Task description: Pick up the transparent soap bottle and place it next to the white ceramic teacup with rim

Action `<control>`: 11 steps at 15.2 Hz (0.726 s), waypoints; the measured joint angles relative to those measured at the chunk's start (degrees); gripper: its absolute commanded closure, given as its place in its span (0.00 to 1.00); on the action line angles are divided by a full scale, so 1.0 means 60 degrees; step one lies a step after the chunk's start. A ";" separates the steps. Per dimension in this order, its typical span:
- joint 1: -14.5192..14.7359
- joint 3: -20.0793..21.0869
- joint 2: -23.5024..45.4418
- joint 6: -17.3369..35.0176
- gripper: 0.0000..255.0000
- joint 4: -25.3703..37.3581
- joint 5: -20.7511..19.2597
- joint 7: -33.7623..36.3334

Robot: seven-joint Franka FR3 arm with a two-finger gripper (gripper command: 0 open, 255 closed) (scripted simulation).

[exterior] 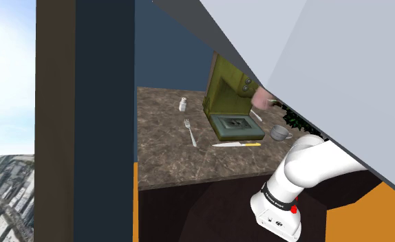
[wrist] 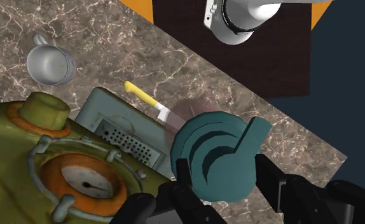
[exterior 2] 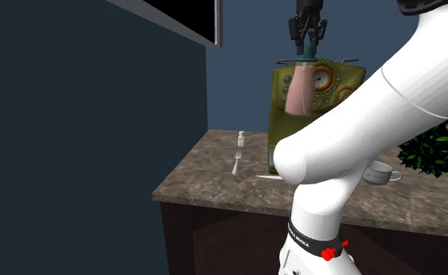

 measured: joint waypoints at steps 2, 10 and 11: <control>-0.0066 -0.0390 -0.0109 0.0063 1.00 -0.0084 -0.0305 -0.0458; -0.0243 -0.1994 -0.0220 -0.0039 1.00 0.0421 -0.1511 -0.2420; -0.0225 -0.2256 -0.0127 0.0019 1.00 0.0547 -0.1650 -0.2690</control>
